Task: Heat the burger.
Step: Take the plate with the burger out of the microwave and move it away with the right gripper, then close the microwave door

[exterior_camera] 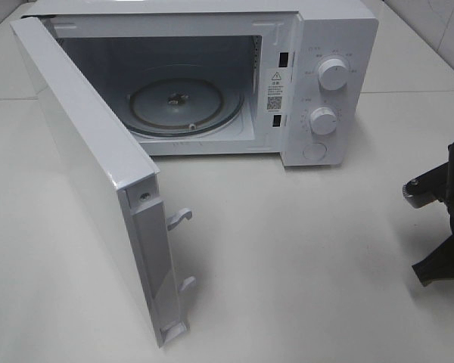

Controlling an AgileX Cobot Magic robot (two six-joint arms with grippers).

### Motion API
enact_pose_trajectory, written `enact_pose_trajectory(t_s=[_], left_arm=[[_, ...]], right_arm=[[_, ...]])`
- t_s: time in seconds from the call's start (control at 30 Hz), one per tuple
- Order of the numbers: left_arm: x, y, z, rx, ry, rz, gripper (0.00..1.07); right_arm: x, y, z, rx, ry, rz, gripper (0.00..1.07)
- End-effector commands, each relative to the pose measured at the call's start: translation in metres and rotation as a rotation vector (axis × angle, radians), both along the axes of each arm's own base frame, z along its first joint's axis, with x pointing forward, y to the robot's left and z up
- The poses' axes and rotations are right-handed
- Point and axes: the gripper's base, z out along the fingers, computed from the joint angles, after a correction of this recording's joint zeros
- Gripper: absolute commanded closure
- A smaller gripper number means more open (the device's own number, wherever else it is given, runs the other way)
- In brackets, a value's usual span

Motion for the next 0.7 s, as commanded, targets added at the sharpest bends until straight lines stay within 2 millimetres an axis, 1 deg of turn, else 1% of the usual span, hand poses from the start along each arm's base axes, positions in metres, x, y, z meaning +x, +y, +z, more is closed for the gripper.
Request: enact_pose_trajectory(t_s=[0.03,0.07,0.1,0.13,0.17,0.2,0.23,0.27,0.3,0.37,0.4,0.53,0.57,0.6,0.63,0.67,0.7], left_arm=[[-0.002,0.0,0.0,0.003,-0.012,0.002,0.07],[-0.002,0.0,0.0,0.003,-0.012,0.002,0.07],[-0.002,0.0,0.0,0.003,-0.012,0.002,0.07],[-0.002,0.0,0.0,0.003,-0.012,0.002,0.07],[-0.002,0.0,0.0,0.003,-0.012,0.002,0.07],[-0.002,0.0,0.0,0.003,-0.012,0.002,0.07],[-0.002,0.0,0.0,0.003,-0.012,0.002,0.07],[-0.002,0.0,0.0,0.003,-0.012,0.002,0.07],[-0.002,0.0,0.0,0.003,-0.012,0.002,0.07],[-0.002,0.0,0.0,0.003,-0.012,0.002,0.07],[-0.002,0.0,0.0,0.003,-0.012,0.002,0.07],[-0.002,0.0,0.0,0.003,-0.012,0.002,0.07],[-0.002,0.0,0.0,0.003,-0.012,0.002,0.07],[-0.002,0.0,0.0,0.003,-0.012,0.002,0.07],[-0.002,0.0,0.0,0.003,-0.012,0.002,0.07],[-0.002,0.0,0.0,0.003,-0.012,0.002,0.07],[-0.002,0.0,0.0,0.003,-0.012,0.002,0.07]], right_arm=[[0.002,-0.003,0.0,-0.037,-0.005,-0.001,0.91],[0.002,-0.003,-0.001,-0.034,-0.004,-0.003,0.88],[0.002,-0.003,-0.001,-0.034,-0.004,-0.003,0.88],[0.002,-0.003,-0.001,-0.03,-0.004,-0.002,0.81],[0.002,-0.003,-0.001,-0.03,-0.004,-0.002,0.81],[0.002,-0.003,-0.001,-0.027,-0.004,-0.006,0.76],[0.001,-0.002,-0.001,-0.02,0.0,-0.008,0.69],[0.001,-0.002,-0.001,-0.02,0.0,-0.008,0.69],[0.0,0.0,-0.001,-0.007,0.008,-0.004,0.64],[0.0,0.0,-0.001,0.004,0.008,-0.004,0.62],[-0.001,0.002,0.001,0.038,0.003,-0.004,0.61],[-0.002,0.005,0.009,0.094,-0.016,0.008,0.61],[-0.002,0.008,0.016,0.141,-0.034,0.041,0.61],[-0.002,0.008,0.016,0.141,-0.034,0.041,0.61],[-0.003,0.012,0.025,0.2,-0.055,0.082,0.59],[-0.005,0.016,0.035,0.266,-0.091,0.123,0.55],[-0.005,0.016,0.035,0.266,-0.091,0.123,0.55]])
